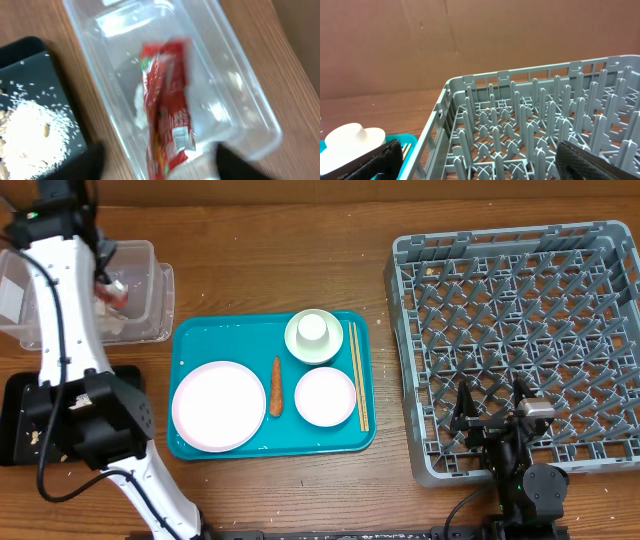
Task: Sort waste into correct bins and load items into the dishwasher
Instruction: 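Carry the red wrapper left and drop it into the clear bin, then move the left gripper over the carrot on the teal tray, then lower the left gripper and grasp the carrot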
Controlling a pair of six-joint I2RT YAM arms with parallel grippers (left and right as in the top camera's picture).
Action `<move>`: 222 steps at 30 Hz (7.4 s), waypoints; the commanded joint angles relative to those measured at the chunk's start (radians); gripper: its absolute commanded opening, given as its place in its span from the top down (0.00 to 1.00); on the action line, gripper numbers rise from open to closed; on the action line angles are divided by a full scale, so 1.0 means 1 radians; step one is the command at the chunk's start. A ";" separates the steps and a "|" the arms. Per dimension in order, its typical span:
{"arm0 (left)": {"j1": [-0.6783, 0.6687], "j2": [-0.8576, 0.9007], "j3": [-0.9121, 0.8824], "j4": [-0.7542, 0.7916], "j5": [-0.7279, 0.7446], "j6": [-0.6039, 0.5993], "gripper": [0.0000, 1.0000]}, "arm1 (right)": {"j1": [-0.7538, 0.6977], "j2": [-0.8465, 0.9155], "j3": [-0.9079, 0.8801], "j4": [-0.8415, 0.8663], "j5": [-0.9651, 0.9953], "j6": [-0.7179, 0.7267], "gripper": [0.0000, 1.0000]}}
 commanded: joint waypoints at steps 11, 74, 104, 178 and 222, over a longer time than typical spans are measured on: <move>0.021 -0.016 -0.011 -0.151 0.209 0.119 0.00 | -0.002 -0.005 -0.010 0.006 0.005 0.003 0.00; -0.658 -0.193 -0.494 -0.217 0.481 0.512 0.02 | -0.002 -0.005 -0.010 0.006 0.005 0.003 0.00; -0.558 -0.468 -0.902 0.166 0.624 0.631 0.00 | -0.002 -0.005 -0.010 0.006 0.005 0.003 0.00; -0.583 -0.196 -0.912 0.326 0.526 0.541 0.17 | -0.002 -0.005 -0.010 0.006 0.005 0.003 0.00; -0.583 -0.153 -0.912 0.283 0.533 0.502 0.27 | -0.002 -0.005 -0.010 0.006 0.005 0.003 0.00</move>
